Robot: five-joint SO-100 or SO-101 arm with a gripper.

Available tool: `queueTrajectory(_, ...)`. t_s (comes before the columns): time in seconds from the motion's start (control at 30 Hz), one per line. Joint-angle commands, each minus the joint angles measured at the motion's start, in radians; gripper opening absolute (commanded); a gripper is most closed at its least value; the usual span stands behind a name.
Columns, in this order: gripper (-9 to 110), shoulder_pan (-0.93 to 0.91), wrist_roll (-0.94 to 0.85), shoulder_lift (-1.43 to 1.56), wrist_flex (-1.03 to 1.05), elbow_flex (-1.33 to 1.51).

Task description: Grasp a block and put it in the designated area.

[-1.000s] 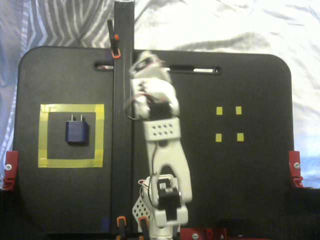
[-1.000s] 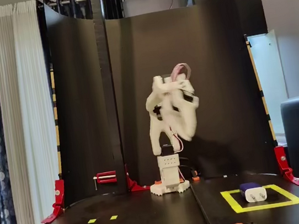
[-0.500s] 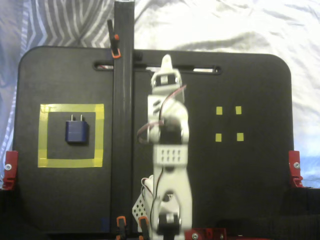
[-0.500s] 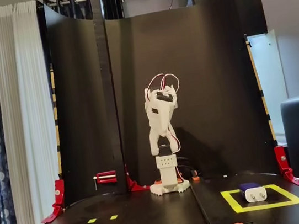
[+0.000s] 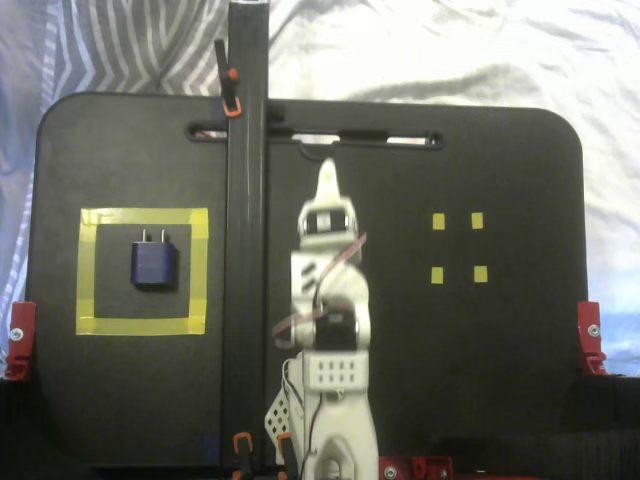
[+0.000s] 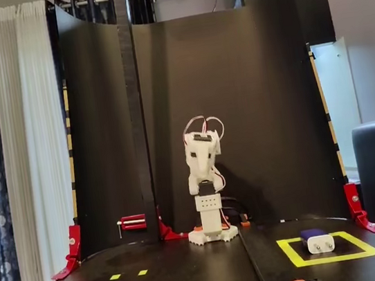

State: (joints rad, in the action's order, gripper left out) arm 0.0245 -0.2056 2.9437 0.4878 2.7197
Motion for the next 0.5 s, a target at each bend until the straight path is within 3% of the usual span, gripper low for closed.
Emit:
queueTrajectory(0.0, 0, 0.008, 0.025, 0.109, -0.009, 0.072)
queueTrajectory(0.47, 0, -0.021, 0.083, 0.322, -0.101, 0.422)
